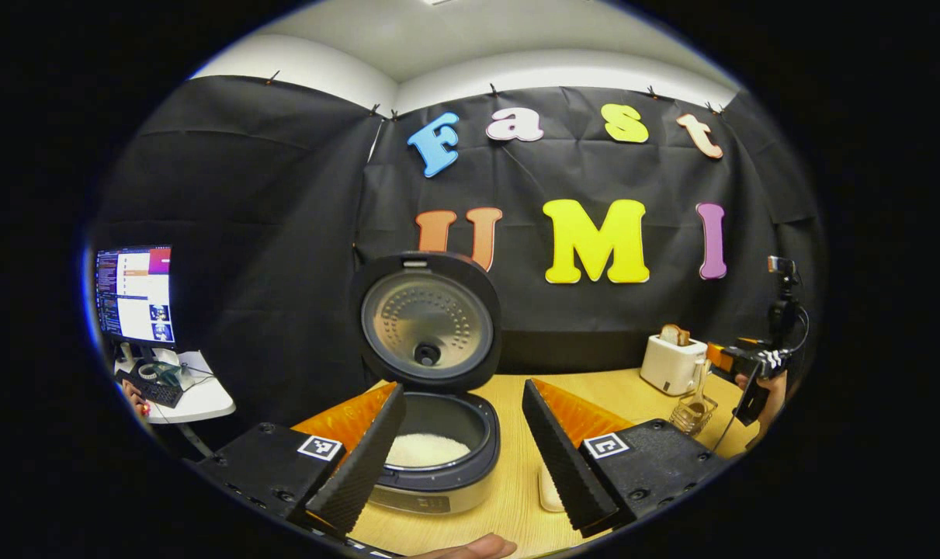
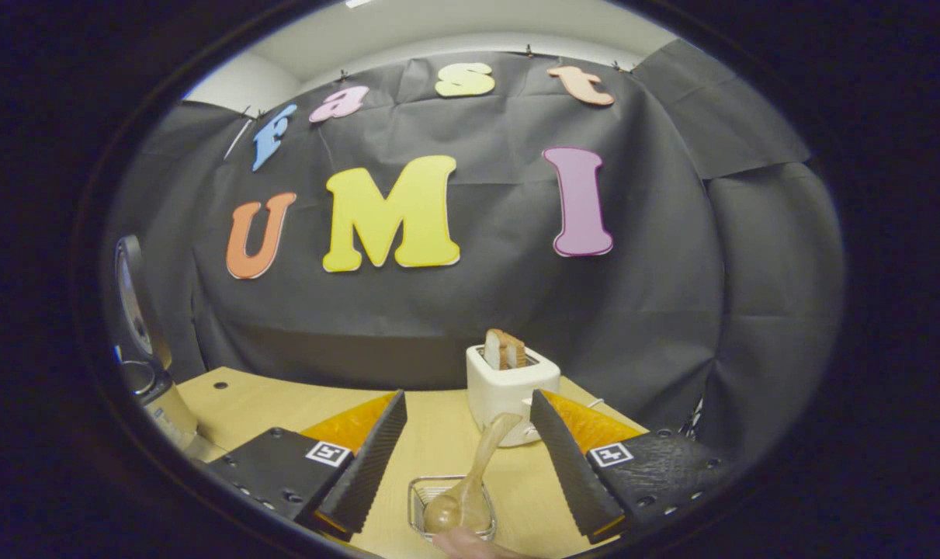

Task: Close the left gripper, press the button to open the rice cooker; take a wooden spoon from the chopstick holder with the right hand, scoop a spoonful of rice and pour it into the rice cooker, then put the wooden spoon back into the chopstick holder.

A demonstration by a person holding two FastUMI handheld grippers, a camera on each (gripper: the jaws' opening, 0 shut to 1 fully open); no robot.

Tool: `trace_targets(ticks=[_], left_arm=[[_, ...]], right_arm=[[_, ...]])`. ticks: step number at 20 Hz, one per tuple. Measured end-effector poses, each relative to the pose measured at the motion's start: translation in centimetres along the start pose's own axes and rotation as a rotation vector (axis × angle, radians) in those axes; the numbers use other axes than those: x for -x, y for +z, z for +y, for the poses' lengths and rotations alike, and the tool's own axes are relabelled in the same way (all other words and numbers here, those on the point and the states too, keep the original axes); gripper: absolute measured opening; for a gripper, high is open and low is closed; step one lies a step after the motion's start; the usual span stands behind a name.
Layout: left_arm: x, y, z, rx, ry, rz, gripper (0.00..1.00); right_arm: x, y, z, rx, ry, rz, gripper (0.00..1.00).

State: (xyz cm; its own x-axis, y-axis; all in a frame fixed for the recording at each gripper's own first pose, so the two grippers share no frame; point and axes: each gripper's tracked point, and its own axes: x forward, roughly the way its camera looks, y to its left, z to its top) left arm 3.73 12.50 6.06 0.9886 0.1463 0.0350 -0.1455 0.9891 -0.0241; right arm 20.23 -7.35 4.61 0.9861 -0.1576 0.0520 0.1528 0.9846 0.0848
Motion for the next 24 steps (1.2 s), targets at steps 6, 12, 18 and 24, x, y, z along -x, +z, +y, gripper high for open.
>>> trace_targets(ticks=[6, 12, 18, 24], left_arm=[[-2.2, 6.3, 1.0, -0.005, -0.005, -0.061, 0.97], [-6.5, 12.7, 1.9, 0.059, -0.017, -0.144, 0.97], [-14.0, 14.0, 3.8, 0.006, 0.039, -0.172, 0.96], [-21.1, 11.7, 4.8, 0.017, 0.043, -0.119, 0.96]], right_arm=[[4.1, 1.0, 0.4, -0.036, 0.05, -0.004, 0.95], [7.6, 0.6, 1.5, -0.056, 0.113, -0.029, 0.92], [9.3, 0.7, 1.4, -0.057, 0.135, -0.037, 0.95], [11.4, 0.3, 1.7, -0.071, 0.176, -0.036, 0.92]])
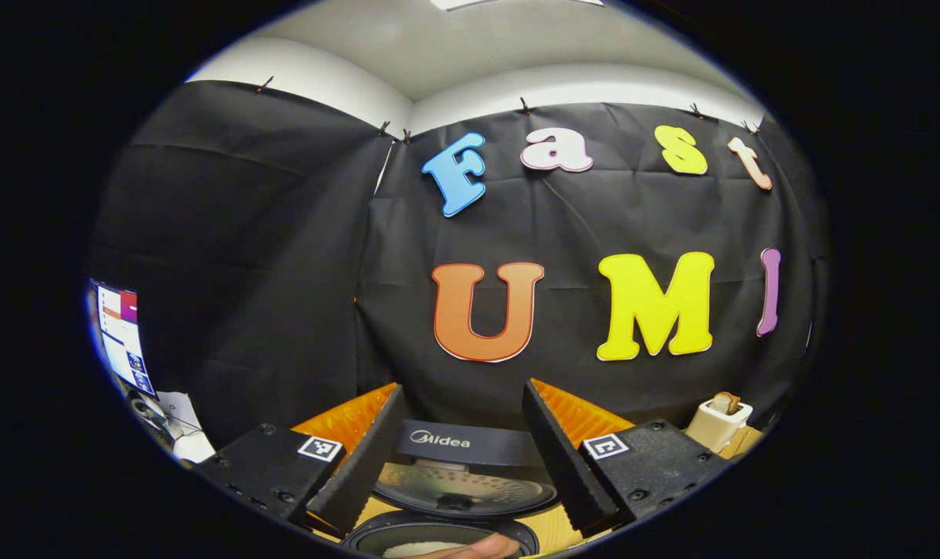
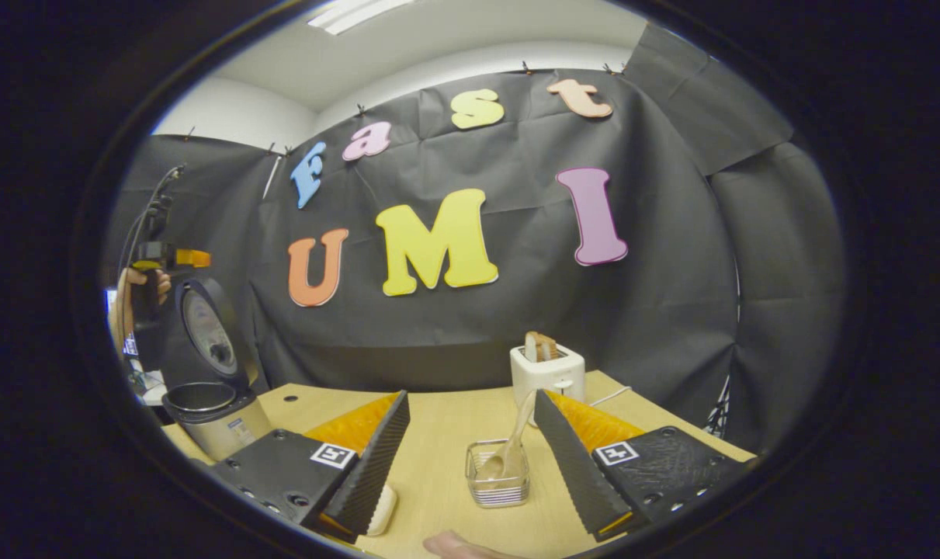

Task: Close the left gripper, press the button to open the rice cooker; take a wooden spoon from the chopstick holder with the right hand, scoop a spoonful of rice and pour it into the rice cooker, then put the wooden spoon back into the chopstick holder.

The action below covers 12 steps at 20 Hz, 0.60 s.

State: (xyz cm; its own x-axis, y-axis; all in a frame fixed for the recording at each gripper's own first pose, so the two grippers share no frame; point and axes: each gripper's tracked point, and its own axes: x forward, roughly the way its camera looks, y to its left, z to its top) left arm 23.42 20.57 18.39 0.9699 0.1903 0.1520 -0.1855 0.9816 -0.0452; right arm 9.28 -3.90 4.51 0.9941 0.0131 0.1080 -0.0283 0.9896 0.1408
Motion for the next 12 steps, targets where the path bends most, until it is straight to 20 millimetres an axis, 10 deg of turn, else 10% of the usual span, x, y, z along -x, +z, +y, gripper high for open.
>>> trace_targets(ticks=[12], left_arm=[[-2.2, 0.0, -1.4, -0.091, -0.068, -0.037, 0.97]], right_arm=[[2.8, 1.1, 3.4, 0.011, 0.057, -0.026, 0.92]])
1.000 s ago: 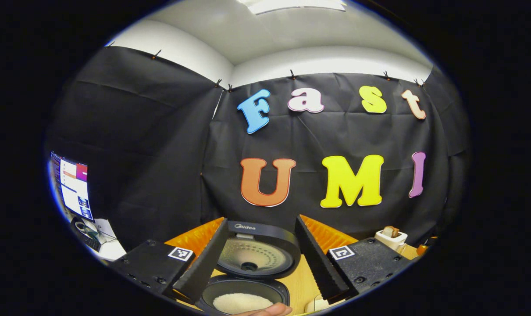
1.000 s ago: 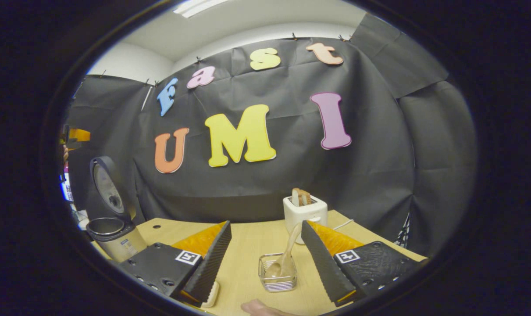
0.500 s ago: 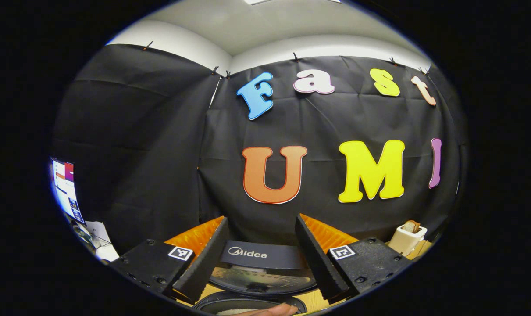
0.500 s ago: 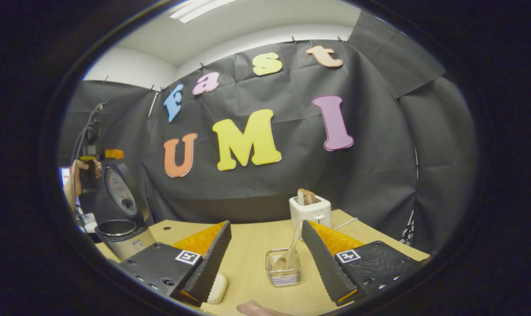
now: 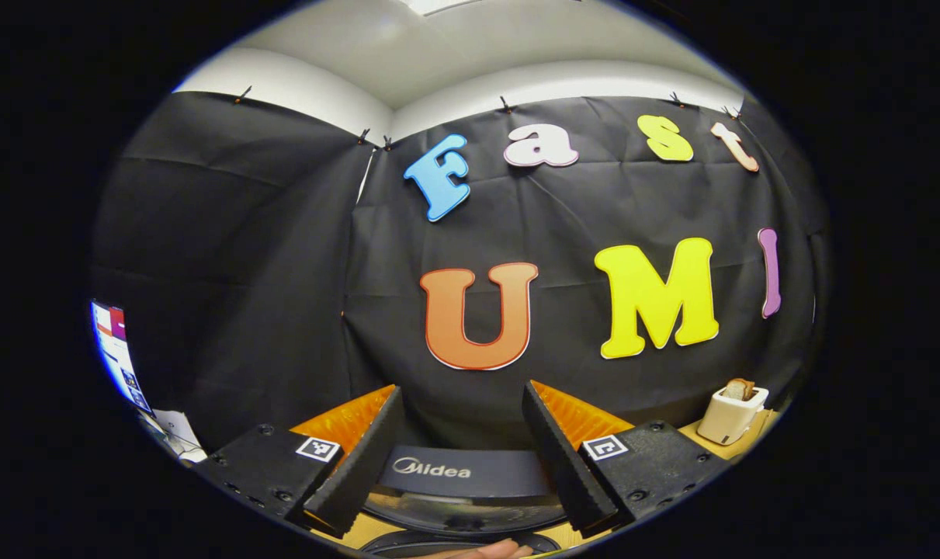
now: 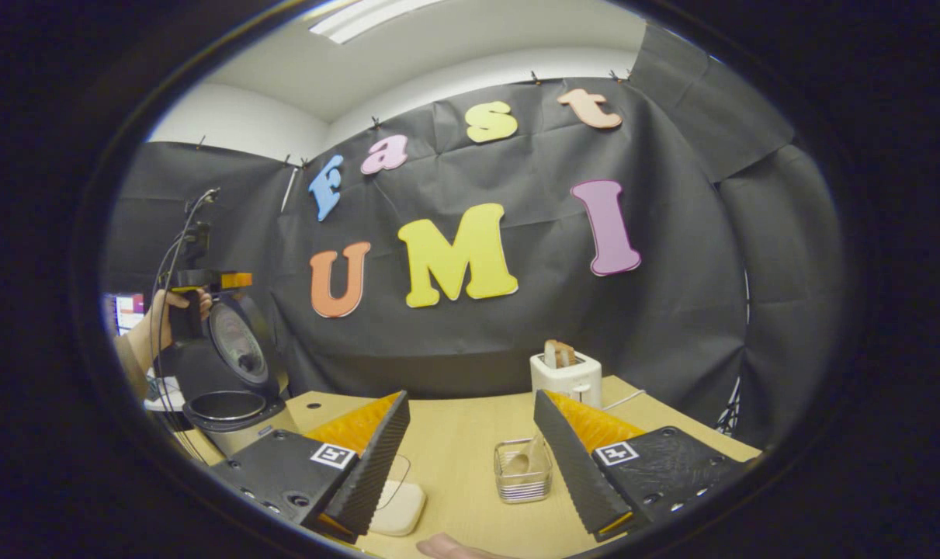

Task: Close the left gripper, press the button to open the rice cooker; take a wooden spoon from the chopstick holder with the right hand, scoop a spoonful of rice and pour it into the rice cooker, then put the wooden spoon back into the chopstick holder.

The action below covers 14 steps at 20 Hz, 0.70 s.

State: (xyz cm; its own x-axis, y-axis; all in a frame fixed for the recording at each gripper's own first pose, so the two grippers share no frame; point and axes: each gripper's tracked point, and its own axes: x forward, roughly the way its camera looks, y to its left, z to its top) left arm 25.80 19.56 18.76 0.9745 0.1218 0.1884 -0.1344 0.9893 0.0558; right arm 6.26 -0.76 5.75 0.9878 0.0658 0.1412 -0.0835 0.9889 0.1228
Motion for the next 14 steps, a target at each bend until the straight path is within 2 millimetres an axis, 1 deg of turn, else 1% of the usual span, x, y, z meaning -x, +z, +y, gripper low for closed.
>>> trace_targets(ticks=[1, 2, 3, 4, 5, 6, 8, 13, 14], left_arm=[[-0.7, -0.6, -1.3, -0.007, -0.02, 0.023, 0.97], [-0.9, -0.7, -1.2, -0.033, 0.009, 0.029, 0.97], [-1.6, -0.8, -0.8, -0.053, 0.027, 0.022, 0.94], [-1.4, -0.9, -0.8, -0.059, 0.029, 0.028, 0.94], [-1.2, -0.8, -0.9, -0.078, 0.033, 0.025, 1.0], [-0.9, -1.2, -1.0, -0.098, 0.036, 0.036, 1.0], [-0.1, -1.1, -1.0, -0.125, 0.033, 0.035, 1.0], [2.5, -1.7, -0.7, -0.122, 0.039, 0.064, 0.99], [3.2, -1.9, -0.7, -0.125, 0.043, 0.071, 0.94]], right_arm=[[0.2, 0.2, 0.2, 0.0, 0.003, -0.003, 0.92], [0.5, 0.2, 0.4, 0.0, 0.004, -0.006, 0.92], [0.8, 0.3, 0.7, 0.0, 0.007, -0.005, 0.92], [1.0, 0.2, 0.7, 0.002, 0.009, -0.004, 0.92], [1.2, 0.2, 0.8, 0.004, 0.012, -0.001, 0.92], [1.4, 0.1, 0.8, 0.006, 0.014, -0.003, 0.92], [1.8, 0.1, 0.9, 0.005, 0.015, -0.005, 0.92], [2.5, -1.0, 1.5, -0.01, 0.036, 0.028, 0.92], [2.8, -1.2, 1.5, -0.015, 0.038, 0.033, 0.92]])
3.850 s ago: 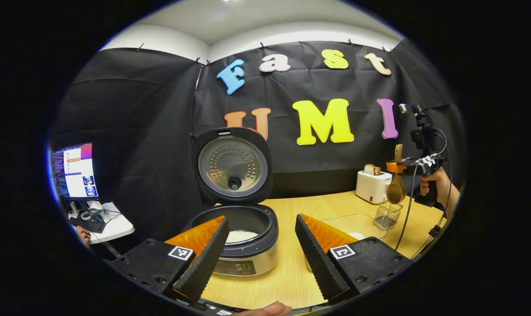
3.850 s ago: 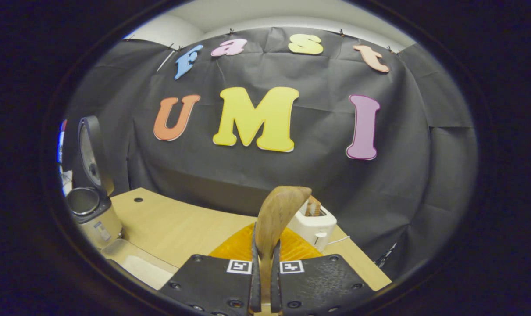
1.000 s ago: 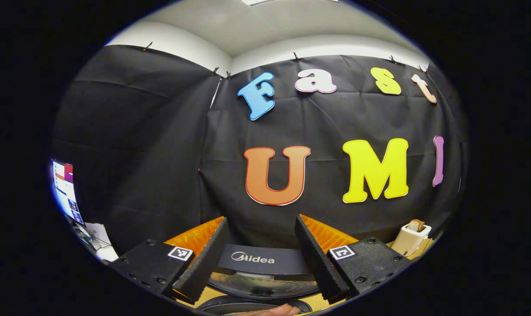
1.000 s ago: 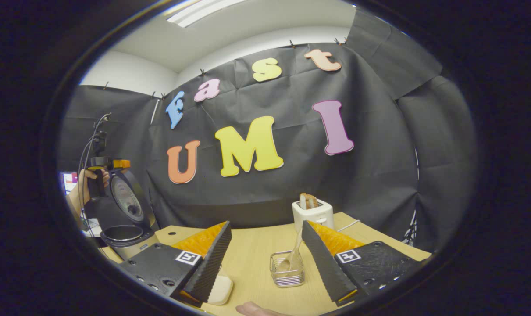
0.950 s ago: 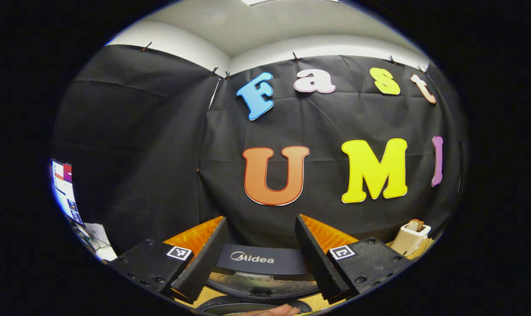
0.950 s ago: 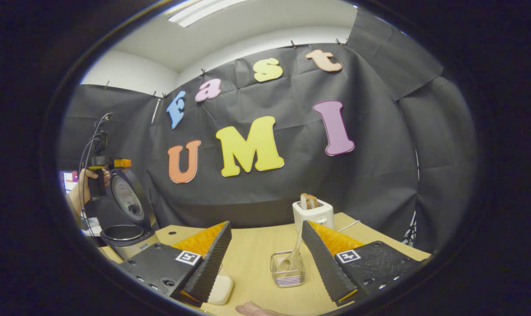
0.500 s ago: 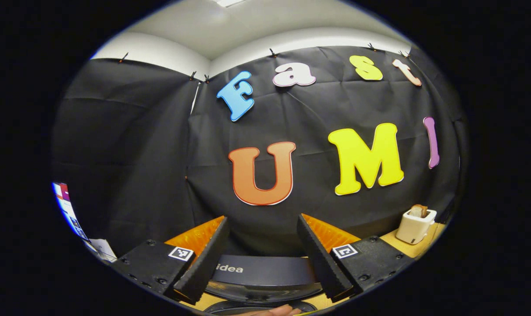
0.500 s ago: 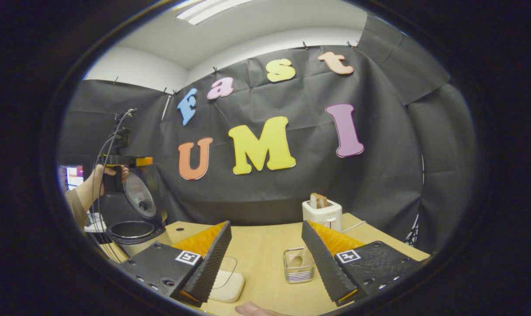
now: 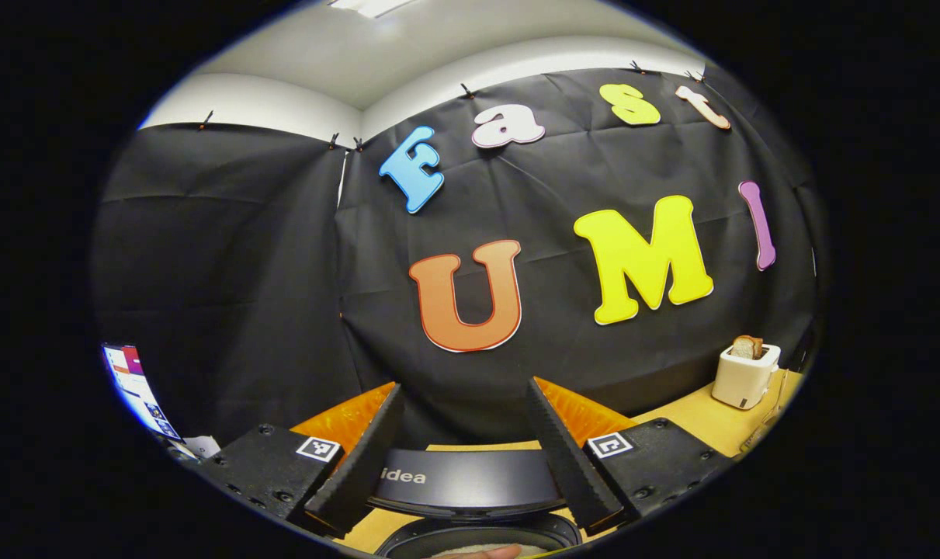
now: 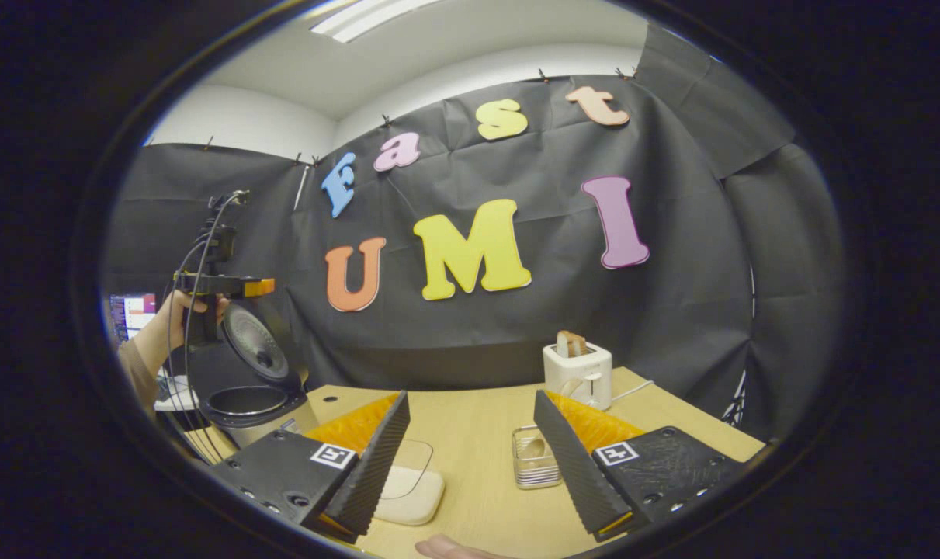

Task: Close the left gripper, press the button to open the rice cooker; take a wooden spoon from the chopstick holder with the right hand, scoop a spoonful of rice and pour it into the rice cooker, then put the wooden spoon back into the chopstick holder.

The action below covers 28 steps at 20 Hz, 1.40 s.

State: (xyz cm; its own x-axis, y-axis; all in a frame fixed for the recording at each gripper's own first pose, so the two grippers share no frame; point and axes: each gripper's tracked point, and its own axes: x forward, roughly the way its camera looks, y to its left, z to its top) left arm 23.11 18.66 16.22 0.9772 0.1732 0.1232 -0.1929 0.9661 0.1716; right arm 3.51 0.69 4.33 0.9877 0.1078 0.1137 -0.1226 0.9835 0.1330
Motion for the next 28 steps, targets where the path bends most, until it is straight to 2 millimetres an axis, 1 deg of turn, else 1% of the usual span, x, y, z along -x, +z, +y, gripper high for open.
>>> trace_targets(ticks=[1, 4, 5, 8, 10, 11, 13, 14, 16, 19, 21, 23, 25, 26, 27, 28], left_arm=[[0.6, -0.4, -0.1, -0.002, -0.001, 0.012, 0.99], [3.3, -1.5, -0.5, -0.004, -0.017, 0.056, 0.98], [4.5, -2.4, -0.6, 0.0, -0.029, 0.077, 0.97], [7.2, -3.9, -1.2, -0.006, -0.068, 0.089, 0.94], [8.6, -5.2, -1.8, -0.012, -0.093, 0.088, 0.9], [9.6, -6.2, -1.9, -0.013, -0.1, 0.091, 0.86], [10.9, -7.5, -2.0, -0.018, -0.107, 0.087, 0.86], [11.5, -8.2, -2.1, -0.024, -0.109, 0.092, 0.86], [12.5, -9.7, -2.4, -0.038, -0.114, 0.099, 0.86], [13.5, -11.6, -2.8, -0.034, -0.131, 0.116, 0.85], [14.0, -13.0, -2.9, 0.012, -0.151, 0.15, 0.85], [14.3, -14.2, -3.5, 0.077, -0.181, 0.196, 0.86], [14.7, -14.9, -3.7, 0.139, -0.202, 0.231, 0.86], [14.8, -15.1, -3.7, 0.137, -0.209, 0.236, 0.86], [14.8, -15.3, -3.7, 0.127, -0.214, 0.24, 0.87], [14.8, -15.6, -3.8, 0.124, -0.213, 0.249, 0.87]], right_arm=[[0.2, -0.1, 0.1, -0.004, 0.003, 0.003, 0.92], [0.9, -0.3, 0.1, -0.008, 0.003, 0.007, 0.92], [1.0, -0.4, 0.0, -0.006, 0.001, 0.008, 0.92], [1.3, -0.6, 0.4, 0.001, 0.006, 0.013, 0.92], [1.4, -0.9, 0.7, 0.007, 0.013, 0.022, 0.92], [1.4, -1.1, 0.8, 0.01, 0.016, 0.026, 0.92], [1.5, -1.5, 1.0, 0.013, 0.017, 0.035, 1.0], [1.5, -1.7, 1.0, 0.013, 0.017, 0.04, 1.0], [1.4, -2.1, 0.9, 0.01, 0.016, 0.047, 0.92], [1.3, -2.6, 1.1, -0.003, 0.019, 0.065, 0.92], [1.2, -3.0, 1.3, -0.004, 0.021, 0.075, 0.92], [1.2, -3.1, 1.5, 0.001, 0.026, 0.079, 0.92], [1.4, -3.0, 1.8, 0.005, 0.032, 0.078, 1.0], [1.4, -3.0, 1.8, 0.006, 0.033, 0.076, 0.96], [1.5, -3.0, 1.9, 0.006, 0.034, 0.075, 0.96], [1.6, -2.9, 1.9, 0.006, 0.036, 0.075, 0.92]])
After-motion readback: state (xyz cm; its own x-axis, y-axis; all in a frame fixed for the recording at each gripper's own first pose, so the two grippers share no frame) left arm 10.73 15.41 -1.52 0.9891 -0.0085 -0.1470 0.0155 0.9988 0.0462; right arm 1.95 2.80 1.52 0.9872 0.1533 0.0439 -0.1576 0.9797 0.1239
